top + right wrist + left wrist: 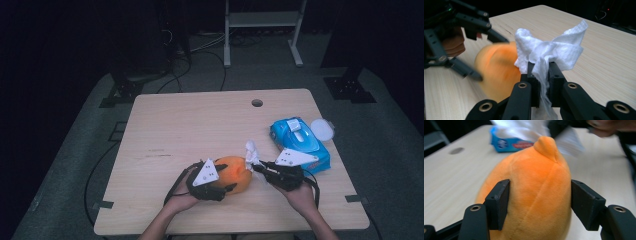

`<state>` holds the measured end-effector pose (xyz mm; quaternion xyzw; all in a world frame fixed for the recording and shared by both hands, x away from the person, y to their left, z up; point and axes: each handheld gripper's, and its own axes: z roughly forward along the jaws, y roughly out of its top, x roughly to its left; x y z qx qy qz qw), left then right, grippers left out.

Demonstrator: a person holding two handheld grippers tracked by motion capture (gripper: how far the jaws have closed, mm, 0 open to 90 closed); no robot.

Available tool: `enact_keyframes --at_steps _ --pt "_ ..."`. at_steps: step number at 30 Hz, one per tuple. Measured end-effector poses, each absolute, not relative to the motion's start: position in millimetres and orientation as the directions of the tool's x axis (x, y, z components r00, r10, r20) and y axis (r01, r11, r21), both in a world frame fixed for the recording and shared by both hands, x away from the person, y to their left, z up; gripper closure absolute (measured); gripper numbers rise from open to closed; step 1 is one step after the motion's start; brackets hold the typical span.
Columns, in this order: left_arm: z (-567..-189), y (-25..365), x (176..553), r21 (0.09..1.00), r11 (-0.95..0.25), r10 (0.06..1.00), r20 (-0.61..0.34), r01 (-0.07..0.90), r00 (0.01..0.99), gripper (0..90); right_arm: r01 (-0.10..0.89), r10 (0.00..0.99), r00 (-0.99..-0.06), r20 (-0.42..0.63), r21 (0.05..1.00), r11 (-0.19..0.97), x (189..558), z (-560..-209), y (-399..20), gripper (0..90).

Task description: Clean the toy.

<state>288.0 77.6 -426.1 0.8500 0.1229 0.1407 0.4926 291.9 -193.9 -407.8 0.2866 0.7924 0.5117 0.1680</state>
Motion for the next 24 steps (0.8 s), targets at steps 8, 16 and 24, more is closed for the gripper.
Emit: enact_keyframes --at_steps 8,16,24 --pt "-408 88 291 0.903 -0.415 0.231 -0.017 0.114 0.973 27.1 0.299 0.561 -0.827 0.033 0.871 0.389 285 -417 -185 81.8" --pt "-410 78 310 0.903 -0.407 0.285 -0.021 0.141 0.958 18.9 0.281 0.486 -0.873 0.042 0.857 0.431 270 -422 -188 81.8" --pt "-427 67 315 0.848 -0.479 0.305 -0.079 0.225 0.949 11.8 0.354 0.488 -0.858 0.159 0.873 0.337 265 -429 -218 81.7"
